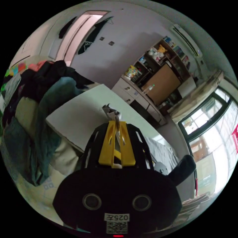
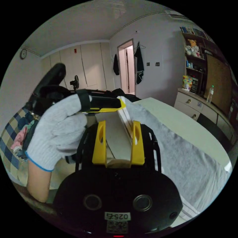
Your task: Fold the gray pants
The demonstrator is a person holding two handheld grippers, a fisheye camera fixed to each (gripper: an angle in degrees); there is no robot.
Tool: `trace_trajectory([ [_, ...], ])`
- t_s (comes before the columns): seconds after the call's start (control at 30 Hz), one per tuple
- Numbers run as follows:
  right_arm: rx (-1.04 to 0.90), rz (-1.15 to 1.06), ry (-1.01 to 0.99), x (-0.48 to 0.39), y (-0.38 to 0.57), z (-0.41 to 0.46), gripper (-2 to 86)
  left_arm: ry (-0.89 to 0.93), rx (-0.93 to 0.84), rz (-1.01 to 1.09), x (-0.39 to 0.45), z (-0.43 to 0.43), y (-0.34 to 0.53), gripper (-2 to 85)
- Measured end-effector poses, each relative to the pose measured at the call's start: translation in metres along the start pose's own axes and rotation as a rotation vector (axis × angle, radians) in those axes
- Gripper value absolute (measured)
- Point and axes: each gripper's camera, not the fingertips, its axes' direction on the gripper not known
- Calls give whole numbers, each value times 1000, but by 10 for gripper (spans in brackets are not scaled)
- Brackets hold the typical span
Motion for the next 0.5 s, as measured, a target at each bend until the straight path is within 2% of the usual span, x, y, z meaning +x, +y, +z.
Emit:
trace_trajectory([
  [0.07,6,11,110,-4,-5,2,128,-32,-25,70,17,-2,-4,-11],
  [0.13,35,44,254,1,-9,-7,45,-13,-17,130,30,-7,-2,-9],
  [0.17,41,29,261,3,-9,-10,36,5,-6,134,30,-9,0,-8],
  [0.27,63,51,188,33,-6,-36,12,160,50,247,25,-13,12,8],
  [0.33,101,109,129,67,10,-66,4,312,70,491,26,-7,28,30],
  [0.5,187,252,16,130,56,-119,4,374,367,535,5,-13,65,86],
])
